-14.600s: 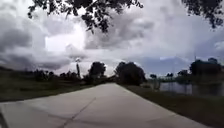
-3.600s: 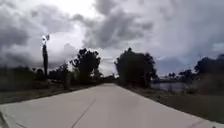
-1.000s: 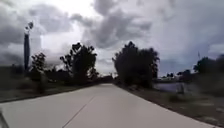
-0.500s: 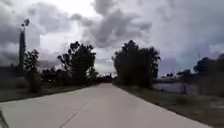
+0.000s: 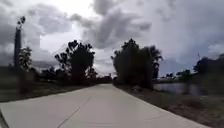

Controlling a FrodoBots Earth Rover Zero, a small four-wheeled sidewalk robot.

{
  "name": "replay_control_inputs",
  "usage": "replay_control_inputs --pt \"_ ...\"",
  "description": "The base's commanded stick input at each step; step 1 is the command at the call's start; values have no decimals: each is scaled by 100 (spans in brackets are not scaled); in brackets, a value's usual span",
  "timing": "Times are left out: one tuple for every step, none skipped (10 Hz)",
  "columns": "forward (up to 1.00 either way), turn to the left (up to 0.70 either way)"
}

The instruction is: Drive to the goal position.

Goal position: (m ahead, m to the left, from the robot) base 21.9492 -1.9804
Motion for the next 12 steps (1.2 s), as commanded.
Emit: replay_control_inputs --pt "85 0" --pt "85 0" --pt "85 5" --pt "85 15" --pt "85 19" --pt "85 2" --pt "85 0" --pt "85 10" --pt "85 31" --pt "85 30" --pt "85 6" --pt "85 0"
